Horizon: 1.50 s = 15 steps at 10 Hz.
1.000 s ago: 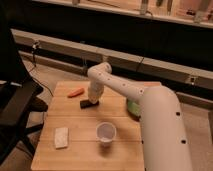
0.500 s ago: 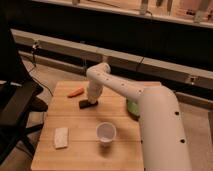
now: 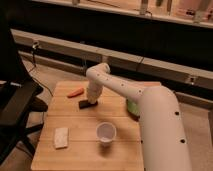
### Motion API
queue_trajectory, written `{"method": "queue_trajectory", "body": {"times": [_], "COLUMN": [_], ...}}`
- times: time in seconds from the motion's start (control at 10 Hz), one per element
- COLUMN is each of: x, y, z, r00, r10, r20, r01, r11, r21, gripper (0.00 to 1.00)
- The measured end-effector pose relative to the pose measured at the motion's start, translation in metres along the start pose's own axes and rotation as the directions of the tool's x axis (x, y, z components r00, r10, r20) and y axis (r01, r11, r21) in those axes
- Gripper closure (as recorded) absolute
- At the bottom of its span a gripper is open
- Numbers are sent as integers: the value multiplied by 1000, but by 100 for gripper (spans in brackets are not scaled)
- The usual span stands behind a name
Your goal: Push the eraser across the table
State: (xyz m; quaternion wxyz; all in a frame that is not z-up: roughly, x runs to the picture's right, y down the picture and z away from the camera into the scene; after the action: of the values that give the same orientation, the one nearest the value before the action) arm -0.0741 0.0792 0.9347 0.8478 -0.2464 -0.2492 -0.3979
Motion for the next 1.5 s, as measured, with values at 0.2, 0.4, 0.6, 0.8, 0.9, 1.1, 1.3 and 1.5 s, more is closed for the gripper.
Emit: {"method": "queue_trajectory", "body": {"times": [0.2, 0.4, 0.6, 0.8, 0.9, 1.1, 1.3, 1.5], "x": [0, -1, -2, -2, -3, -7, -8, -8], "y": [0, -1, -4, -4, -5, -12, -12, -12], "z": [-1, 1, 2, 0, 1, 4, 4, 4], "r00": [1000, 1000, 1000, 1000, 1000, 1000, 1000, 1000], "r10": [-1, -5, -9, -11, -13, -25, -23, -22], "r20": [0, 0, -2, -3, -3, -6, -6, -6], "r01": [1, 5, 9, 11, 13, 25, 23, 22], "r11": [1000, 1000, 1000, 1000, 1000, 1000, 1000, 1000], "r21": [0, 0, 4, 6, 5, 11, 13, 13], "gripper": [100, 100, 100, 100, 100, 100, 100, 100]}}
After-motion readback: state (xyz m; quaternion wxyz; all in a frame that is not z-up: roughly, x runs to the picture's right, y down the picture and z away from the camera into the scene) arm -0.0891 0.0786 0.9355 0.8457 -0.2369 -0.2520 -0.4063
